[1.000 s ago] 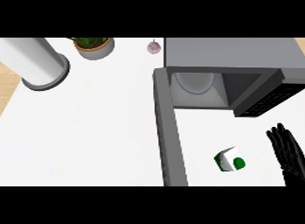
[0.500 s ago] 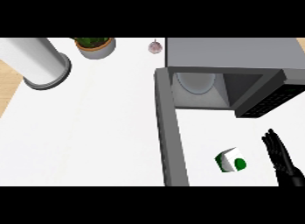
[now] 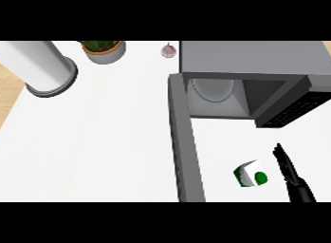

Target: Pick up the milk, place it into the microwave and close the microwave

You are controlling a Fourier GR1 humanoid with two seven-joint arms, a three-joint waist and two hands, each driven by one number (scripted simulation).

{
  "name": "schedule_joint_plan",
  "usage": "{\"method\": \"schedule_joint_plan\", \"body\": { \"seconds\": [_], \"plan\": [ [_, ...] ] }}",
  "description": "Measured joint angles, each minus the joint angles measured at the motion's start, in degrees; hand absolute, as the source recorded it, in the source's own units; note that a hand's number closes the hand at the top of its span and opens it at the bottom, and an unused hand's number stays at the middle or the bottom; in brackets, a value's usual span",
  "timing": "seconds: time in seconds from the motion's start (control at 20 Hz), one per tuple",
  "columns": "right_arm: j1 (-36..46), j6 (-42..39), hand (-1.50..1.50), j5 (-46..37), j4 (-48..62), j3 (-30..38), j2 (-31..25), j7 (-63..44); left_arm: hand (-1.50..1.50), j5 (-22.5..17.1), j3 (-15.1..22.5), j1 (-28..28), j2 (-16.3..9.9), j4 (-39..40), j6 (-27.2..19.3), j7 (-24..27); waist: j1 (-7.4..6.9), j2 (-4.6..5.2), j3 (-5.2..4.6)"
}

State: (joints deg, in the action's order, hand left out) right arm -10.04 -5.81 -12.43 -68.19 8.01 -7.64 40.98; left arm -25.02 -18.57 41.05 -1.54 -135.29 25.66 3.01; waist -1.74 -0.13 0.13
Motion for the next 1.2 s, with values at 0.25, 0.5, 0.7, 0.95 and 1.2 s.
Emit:
{"method": "schedule_joint_plan", "body": {
  "seconds": [0.25, 0.5, 0.7, 0.95, 1.2],
  "plan": [
    [4.9, 0.5, -1.50, -0.9, 10.9, 1.4, -1.1, 6.4, -1.50, -1.2, -1.3, 2.4, -0.1, 0.1, 2.3, 1.3, -0.09, 0.05, 0.03],
    [10.9, 0.6, -1.50, -1.0, 21.6, 2.8, -1.3, 11.2, -1.50, -2.9, -1.6, 3.9, 0.0, 0.6, 3.7, 2.2, -0.09, 0.15, 0.05],
    [14.3, 0.2, -1.50, -0.9, 28.7, 3.4, -0.8, 14.8, -1.50, -3.8, -2.5, 5.5, 0.1, 0.6, 5.0, 2.9, -0.10, 0.17, 0.06],
    [18.0, -1.4, 1.50, -0.1, 35.0, 4.2, -1.2, 16.7, -1.50, -5.1, -2.6, 6.5, -0.2, 0.8, 5.8, 3.4, 0.10, 0.03, -0.66],
    [21.5, -1.9, 1.50, -0.6, 38.7, 3.7, -1.9, 17.2, -1.50, -6.0, -2.9, 6.8, -0.7, 1.0, 6.1, 3.2, 0.10, 0.02, -0.55]
  ]
}}
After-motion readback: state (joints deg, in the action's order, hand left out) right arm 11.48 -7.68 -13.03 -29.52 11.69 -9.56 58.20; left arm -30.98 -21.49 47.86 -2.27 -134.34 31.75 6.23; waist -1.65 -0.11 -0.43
